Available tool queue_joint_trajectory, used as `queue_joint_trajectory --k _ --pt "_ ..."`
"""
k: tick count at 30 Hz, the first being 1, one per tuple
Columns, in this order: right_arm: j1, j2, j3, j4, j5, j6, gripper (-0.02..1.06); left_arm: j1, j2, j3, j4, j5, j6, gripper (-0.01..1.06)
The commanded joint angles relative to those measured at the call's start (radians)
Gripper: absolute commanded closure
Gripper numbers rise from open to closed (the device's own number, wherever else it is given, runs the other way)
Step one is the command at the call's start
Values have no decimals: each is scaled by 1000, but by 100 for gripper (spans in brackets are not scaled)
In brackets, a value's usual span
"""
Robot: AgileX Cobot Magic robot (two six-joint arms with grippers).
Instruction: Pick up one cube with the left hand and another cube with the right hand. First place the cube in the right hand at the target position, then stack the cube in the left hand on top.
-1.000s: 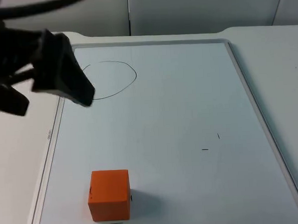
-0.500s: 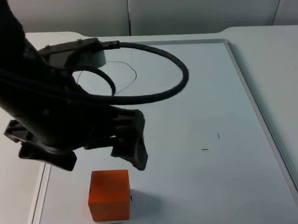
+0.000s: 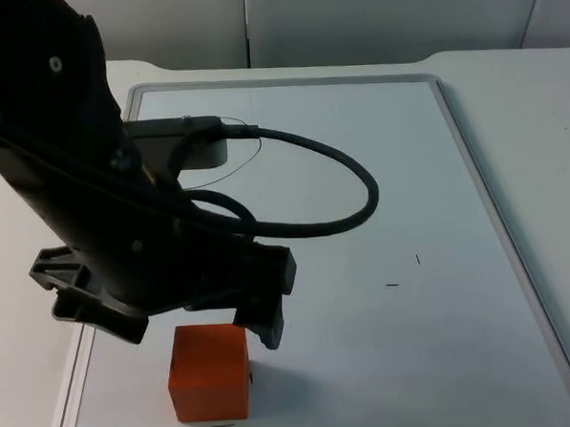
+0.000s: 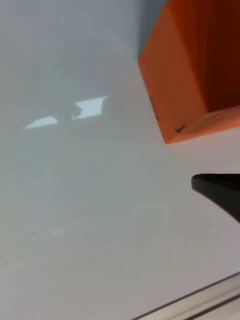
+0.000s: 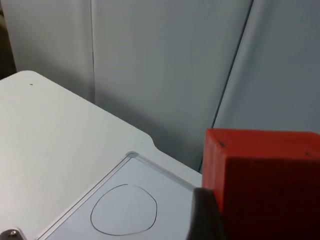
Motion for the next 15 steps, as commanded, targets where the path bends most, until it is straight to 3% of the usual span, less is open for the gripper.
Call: queue_joint_trajectory --k 1,15 --pt "-5 6 -6 -8 -24 -13 105 -6 -1 -7 22 -22 -39 1" --pt "-5 23 -6 -8 -31 -22 105 -11 81 -7 63 -37 -87 1"
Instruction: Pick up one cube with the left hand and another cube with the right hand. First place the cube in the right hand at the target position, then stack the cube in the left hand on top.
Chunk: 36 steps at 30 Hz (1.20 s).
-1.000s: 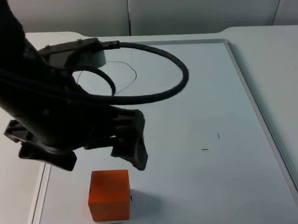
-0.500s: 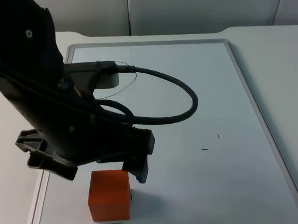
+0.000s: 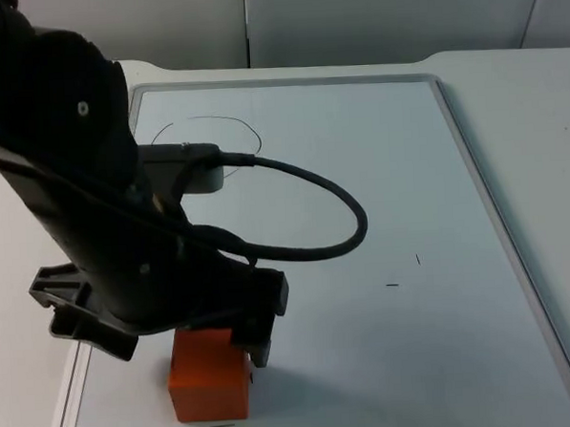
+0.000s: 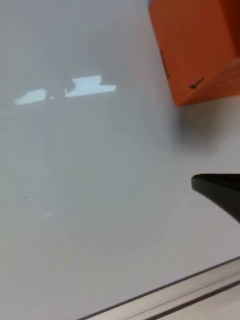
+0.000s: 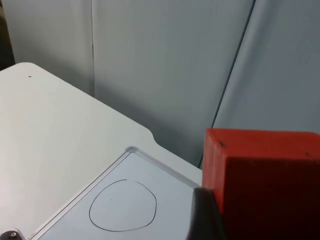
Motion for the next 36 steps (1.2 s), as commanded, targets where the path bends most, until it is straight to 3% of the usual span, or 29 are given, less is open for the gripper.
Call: queue_joint_trajectory --k 1,23,26,29,30,32,33,36 --pt "-5 1 -6 -6 -23 -18 105 -8 5 -5 -2 -26 -10 1" --pt "-5 1 -6 -4 -39 -20 105 -8 46 -5 -7 -30 -10 2" --pt "-5 1 -6 -4 -43 -20 105 -8 49 -5 -10 -30 -10 17" --pt "-5 1 -6 -4 -43 -20 105 -8 49 -5 -10 -30 -10 48" --pt "-5 1 -6 -4 -43 -20 105 -8 49 -5 -10 -30 -10 48" --pt "-5 1 -6 -4 -43 -20 105 -8 49 -5 -10 -30 -8 76" --pt "-5 1 -6 -4 -43 -20 105 -8 49 -5 -10 -30 -8 83" --pt "-5 1 -6 -6 -43 -20 105 -8 36 -5 -7 -22 -6 92"
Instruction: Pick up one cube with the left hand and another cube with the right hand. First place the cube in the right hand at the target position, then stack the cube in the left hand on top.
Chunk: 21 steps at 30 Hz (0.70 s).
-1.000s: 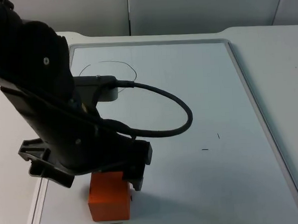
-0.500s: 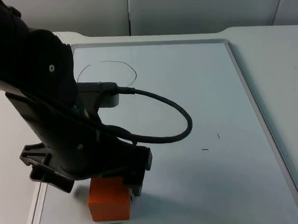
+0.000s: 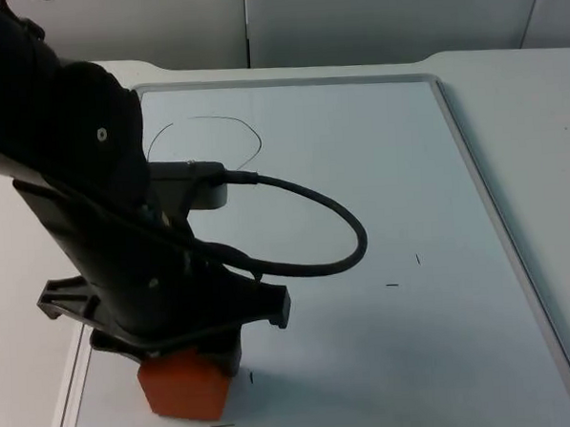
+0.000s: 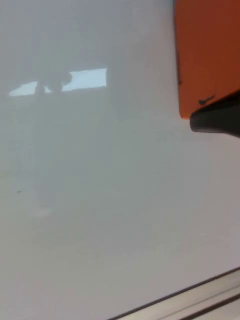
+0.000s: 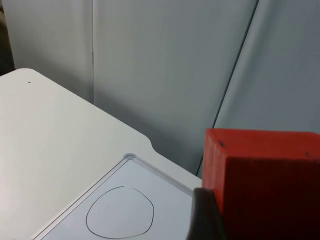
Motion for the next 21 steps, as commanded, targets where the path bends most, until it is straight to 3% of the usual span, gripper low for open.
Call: queue_joint_trajectory --k 1,8,18,21 --pt "-5 1 -6 -6 -23 -7 105 -6 -20 -3 -4 7 5 94" --pt "-5 1 -6 -6 -23 -7 105 -6 -176 -5 0 49 75 94" --pt "-5 1 -6 0 -15 -7 105 -6 -610 -5 57 70 103 94" --pt "-5 1 -6 0 -3 -7 105 -6 -805 -5 107 117 103 94"
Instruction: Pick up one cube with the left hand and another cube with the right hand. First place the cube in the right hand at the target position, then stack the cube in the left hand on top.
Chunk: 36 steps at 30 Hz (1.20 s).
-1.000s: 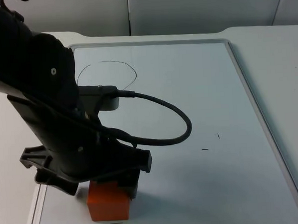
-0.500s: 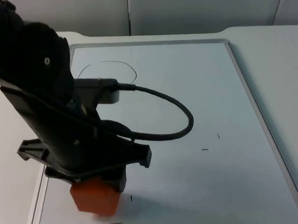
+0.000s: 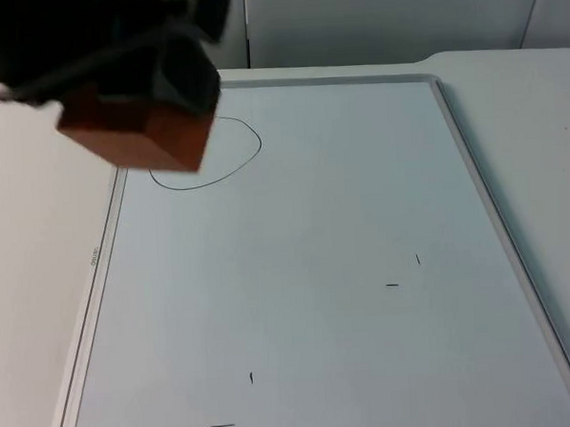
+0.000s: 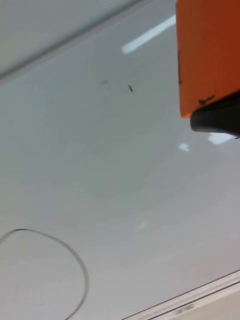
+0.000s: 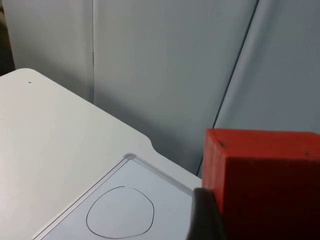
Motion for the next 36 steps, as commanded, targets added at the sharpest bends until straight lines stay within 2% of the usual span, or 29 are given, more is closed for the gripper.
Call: queue_joint_trajectory --k 1,12,14,19,26,31,35,36 --pt "-5 1 -6 0 0 -7 105 -6 -154 -3 44 57 3 94" --pt "-5 16 -6 57 15 -5 105 -6 -405 1 97 180 3 94" --pt "-5 27 -6 57 19 -5 105 -6 -410 1 97 182 3 94" --pt "-5 126 -6 126 32 -55 105 -6 -416 1 103 201 3 94" --pt "-5 248 -18 135 32 -65 105 -6 -416 1 110 197 3 94" --pt "-5 370 -109 170 63 -95 105 -6 -416 1 110 197 3 94" --pt "-5 535 -322 219 139 -138 105 -6 -416 1 110 197 3 94" --pt "-5 535 -322 219 139 -138 105 -6 -416 1 110 197 3 94"
